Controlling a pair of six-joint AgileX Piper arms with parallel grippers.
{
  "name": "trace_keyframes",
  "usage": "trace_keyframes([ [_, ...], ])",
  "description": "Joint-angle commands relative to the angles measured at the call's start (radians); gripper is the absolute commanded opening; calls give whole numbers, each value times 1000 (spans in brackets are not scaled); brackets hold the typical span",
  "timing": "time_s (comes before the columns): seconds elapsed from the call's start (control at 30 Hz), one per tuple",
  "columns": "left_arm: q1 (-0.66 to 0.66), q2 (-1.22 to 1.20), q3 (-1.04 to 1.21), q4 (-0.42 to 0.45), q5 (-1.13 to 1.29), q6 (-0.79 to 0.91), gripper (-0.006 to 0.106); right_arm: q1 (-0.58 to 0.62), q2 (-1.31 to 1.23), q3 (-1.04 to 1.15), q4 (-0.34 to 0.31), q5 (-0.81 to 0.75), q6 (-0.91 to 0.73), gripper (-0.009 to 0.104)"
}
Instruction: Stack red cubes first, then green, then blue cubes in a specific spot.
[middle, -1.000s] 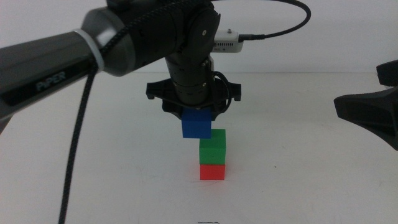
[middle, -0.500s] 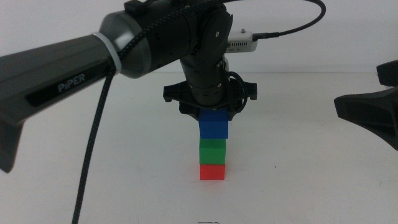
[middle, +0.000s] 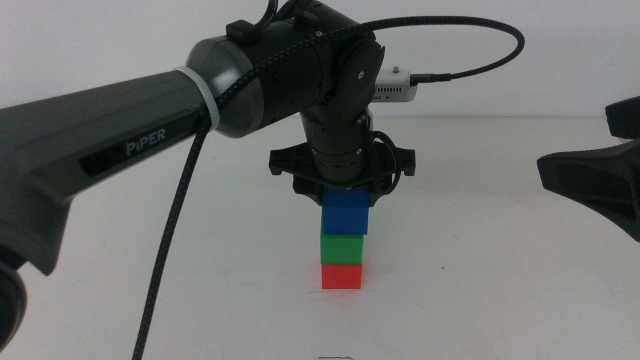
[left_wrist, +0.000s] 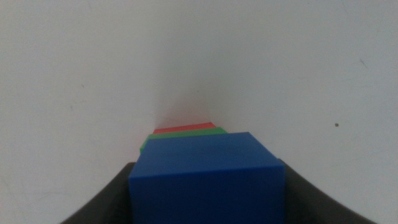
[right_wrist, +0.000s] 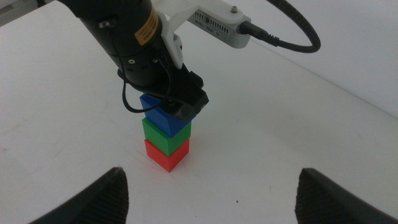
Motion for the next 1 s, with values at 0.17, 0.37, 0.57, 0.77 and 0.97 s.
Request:
trace_keyframes([
  [0.17,-3,-44,-33,26,-24,-12,0,-8,-7,-26,5,-64,-8,94],
  [0.37,-3,-26,-33,22,-25,-11,0,-8,-7,-26,5,-64,-8,94],
  [0.57,-3,-26,-33,45,-6,-11,74,-8,-7,-26,5,-64,-8,94],
  [0.77,-3,-33,-33,36,-6,-11,94,-8,-7,-26,5,-64,-8,94],
  [0.97,-3,-185,-33,55,5,25,94,-8,-7,-26,5,-64,-8,94],
])
